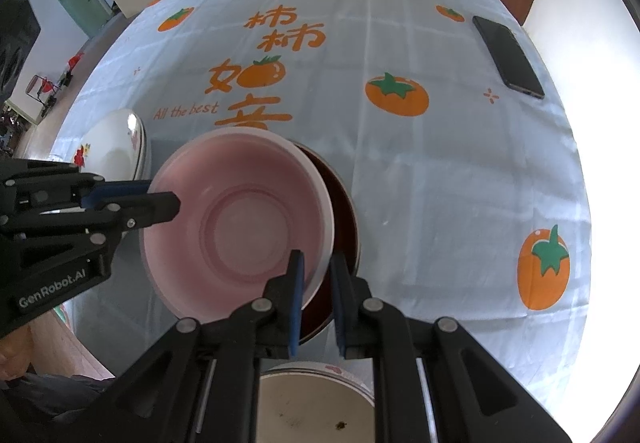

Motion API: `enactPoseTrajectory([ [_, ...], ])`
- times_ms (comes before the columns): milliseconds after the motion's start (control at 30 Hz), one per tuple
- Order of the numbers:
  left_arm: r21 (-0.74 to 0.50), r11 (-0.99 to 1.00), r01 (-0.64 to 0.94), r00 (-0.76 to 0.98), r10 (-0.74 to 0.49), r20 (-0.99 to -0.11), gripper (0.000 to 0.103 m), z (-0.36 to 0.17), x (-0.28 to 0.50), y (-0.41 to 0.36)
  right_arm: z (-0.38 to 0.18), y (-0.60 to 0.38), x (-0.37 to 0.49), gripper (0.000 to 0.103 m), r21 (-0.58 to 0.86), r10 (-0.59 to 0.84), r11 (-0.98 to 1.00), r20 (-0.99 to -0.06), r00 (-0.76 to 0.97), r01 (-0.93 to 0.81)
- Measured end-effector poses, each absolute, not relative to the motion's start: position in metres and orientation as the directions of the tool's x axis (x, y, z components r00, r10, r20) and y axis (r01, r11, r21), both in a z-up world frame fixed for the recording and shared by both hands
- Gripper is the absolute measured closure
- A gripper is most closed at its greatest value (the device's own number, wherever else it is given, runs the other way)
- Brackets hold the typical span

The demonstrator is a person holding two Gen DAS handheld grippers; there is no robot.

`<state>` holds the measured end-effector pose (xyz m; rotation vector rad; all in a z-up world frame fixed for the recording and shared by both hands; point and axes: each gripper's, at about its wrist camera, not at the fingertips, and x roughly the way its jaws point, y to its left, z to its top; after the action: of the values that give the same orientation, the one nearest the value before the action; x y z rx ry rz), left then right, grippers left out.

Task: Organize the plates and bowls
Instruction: 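Open both grippers to release the pink bowl in the steel bowl, then move both grippers toward the cream enamel bowl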

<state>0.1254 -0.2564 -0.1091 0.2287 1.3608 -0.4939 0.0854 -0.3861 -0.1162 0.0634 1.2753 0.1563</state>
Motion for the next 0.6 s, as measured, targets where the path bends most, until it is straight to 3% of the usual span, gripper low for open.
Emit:
enactPoseTrajectory([
  [100,-0.125,0.873,0.471,0.131,-0.209,-0.969,0.089,-0.107,0.124,-0.257,-0.115,-0.385,0.084,0.089,0.128,0.148,0.988,-0.944,0.293,-0.087],
  [167,-0.135,0.870,0.475,0.139,-0.225,-0.964,0.082,-0.103,0.122,-0.257,-0.110,-0.389,0.082,0.069,0.156,0.171,0.985,-0.931,0.324,-0.072],
  [233,-0.128,0.874,0.469,0.156,-0.224,-0.962,0.063,-0.099,0.121,-0.254,-0.107,-0.390,0.080,0.059,0.179,0.194,0.981,-0.923,0.332,-0.076],
  [300,-0.126,0.876,0.466,0.171,-0.229,-0.958,0.056,-0.096,0.120,-0.251,-0.102,-0.387,0.077,0.046,0.144,0.164,0.986,-0.925,0.342,-0.082],
  [367,-0.141,0.880,0.454,0.160,-0.237,-0.958,0.056,-0.097,0.119,-0.249,-0.101,-0.387,0.075,0.035,0.148,0.169,0.985,-0.927,0.336,-0.090],
  [600,-0.140,0.886,0.442,0.175,-0.238,-0.955,0.056,-0.094,0.112,-0.245,-0.098,-0.386,0.069,0.035,0.178,0.197,0.980,-0.915,0.351,-0.084],
])
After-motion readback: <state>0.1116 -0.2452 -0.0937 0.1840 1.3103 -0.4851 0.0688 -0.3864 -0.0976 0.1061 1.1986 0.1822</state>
